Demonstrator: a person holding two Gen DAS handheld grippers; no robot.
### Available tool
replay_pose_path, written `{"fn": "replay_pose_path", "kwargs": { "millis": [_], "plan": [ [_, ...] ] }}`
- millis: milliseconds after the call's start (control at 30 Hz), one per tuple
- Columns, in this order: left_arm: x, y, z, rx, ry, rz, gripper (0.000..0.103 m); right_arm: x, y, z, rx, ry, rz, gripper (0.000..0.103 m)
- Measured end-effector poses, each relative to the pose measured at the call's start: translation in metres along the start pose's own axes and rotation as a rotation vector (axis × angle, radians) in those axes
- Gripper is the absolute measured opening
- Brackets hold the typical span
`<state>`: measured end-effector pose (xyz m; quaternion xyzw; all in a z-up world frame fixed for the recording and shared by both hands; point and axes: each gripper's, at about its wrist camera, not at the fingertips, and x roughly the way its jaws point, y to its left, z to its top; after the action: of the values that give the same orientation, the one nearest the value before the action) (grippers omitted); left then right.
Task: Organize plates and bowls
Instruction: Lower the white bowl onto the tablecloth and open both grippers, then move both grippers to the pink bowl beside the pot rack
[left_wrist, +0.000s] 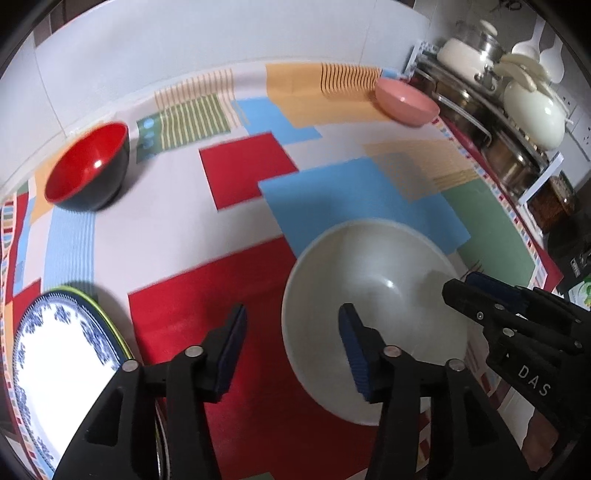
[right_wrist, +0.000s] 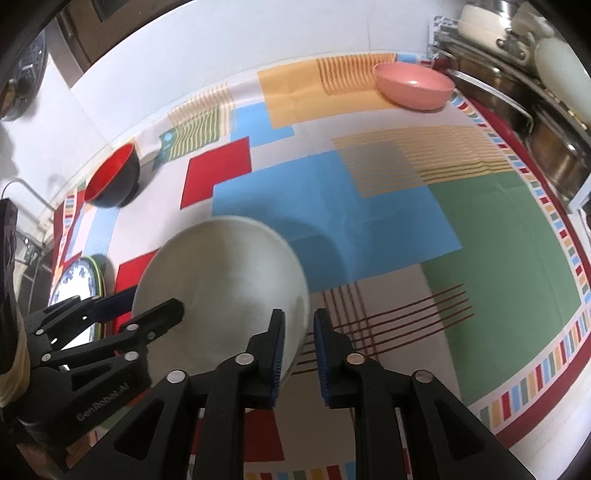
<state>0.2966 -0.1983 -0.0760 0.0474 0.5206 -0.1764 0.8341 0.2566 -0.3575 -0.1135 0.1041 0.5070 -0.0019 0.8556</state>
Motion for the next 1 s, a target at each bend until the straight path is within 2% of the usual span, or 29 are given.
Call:
{"fn": "replay_pose_path", "kwargs": {
  "millis": [133, 200, 367, 567, 667, 1000],
  "plan": [
    [-0.016, -0.007, 0.017, 0.038, -0.077, 0.003, 0.054, -0.013, -0.006, 0.008, 0.024, -0.067, -0.02, 0.031],
    [-0.021, -0.01, 0.026, 0.051, -0.105, 0.004, 0.055, -0.019, -0.011, 0.014, 0.045, -0.096, -0.017, 0.036],
    [-0.029, -0.019, 0.052, 0.093, -0.166, -0.003, 0.055, -0.031, -0.022, 0.031, 0.085, -0.168, -0.036, 0.036],
    [-0.034, -0.032, 0.08, 0.146, -0.217, -0.004, 0.057, -0.042, -0.032, 0.051, 0.106, -0.239, -0.062, 0.036],
    [-0.035, -0.038, 0.092, 0.165, -0.238, 0.0, 0.058, -0.047, -0.038, 0.061, 0.116, -0.274, -0.081, 0.044],
    [-0.026, -0.063, 0.145, 0.205, -0.284, -0.013, 0.06, -0.052, -0.06, 0.099, 0.151, -0.356, -0.124, 0.046]
  ]
}}
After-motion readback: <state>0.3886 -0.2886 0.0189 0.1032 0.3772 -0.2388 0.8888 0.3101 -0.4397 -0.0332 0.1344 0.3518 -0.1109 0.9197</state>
